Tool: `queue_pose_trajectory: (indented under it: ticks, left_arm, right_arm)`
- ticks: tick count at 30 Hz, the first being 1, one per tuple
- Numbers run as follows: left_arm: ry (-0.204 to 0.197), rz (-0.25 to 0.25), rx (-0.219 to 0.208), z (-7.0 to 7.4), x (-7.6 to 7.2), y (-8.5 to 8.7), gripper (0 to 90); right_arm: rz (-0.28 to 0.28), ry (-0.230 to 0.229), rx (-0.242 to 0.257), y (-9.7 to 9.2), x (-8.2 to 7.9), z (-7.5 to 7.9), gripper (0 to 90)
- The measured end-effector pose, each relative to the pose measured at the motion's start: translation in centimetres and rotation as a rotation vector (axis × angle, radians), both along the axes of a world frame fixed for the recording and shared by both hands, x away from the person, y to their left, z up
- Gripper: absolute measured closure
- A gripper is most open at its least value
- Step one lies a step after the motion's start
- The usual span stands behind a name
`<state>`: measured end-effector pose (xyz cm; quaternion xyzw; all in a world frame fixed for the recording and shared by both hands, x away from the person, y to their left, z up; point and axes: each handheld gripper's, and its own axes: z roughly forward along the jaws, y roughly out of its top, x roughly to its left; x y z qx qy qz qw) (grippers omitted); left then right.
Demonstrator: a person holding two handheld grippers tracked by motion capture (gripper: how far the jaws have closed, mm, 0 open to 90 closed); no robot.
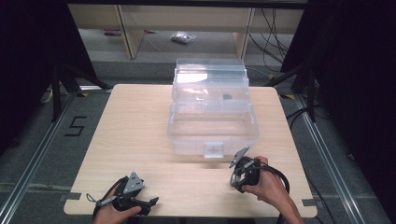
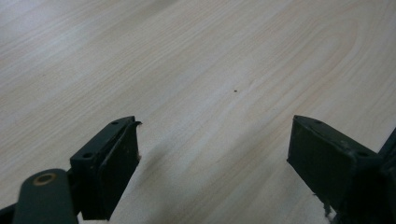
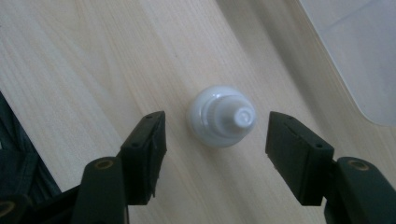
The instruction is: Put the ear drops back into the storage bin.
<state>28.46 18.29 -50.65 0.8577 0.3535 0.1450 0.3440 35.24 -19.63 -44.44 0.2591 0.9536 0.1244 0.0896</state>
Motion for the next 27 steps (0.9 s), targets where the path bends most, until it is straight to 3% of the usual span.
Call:
queue_pose_trajectory:
  ticks: [11,20,21,27]
  left_arm:
    - [-0.001,0.001,-0.001,0.0,0.0,0.0,15.8]
    - [-0.001,0.001,-0.001,0.0,0.0,0.0,15.9]
    - [0.0,0.001,0.0,0.0,0.0,0.0,15.9]
    - [0.0,0.0,0.001,0.0,0.0,0.0,15.9]
  right_arm:
    - [0.038,0.025,-0.041,0.7,1.0,-0.1,45.8]
    - [0.033,0.068,-0.057,1.2,1.5,-0.3,51.1]
    - [0.054,0.082,-0.066,1.2,1.7,-0.4,51.5]
    - [0.037,0.099,-0.073,1.5,1.8,-0.5,54.3]
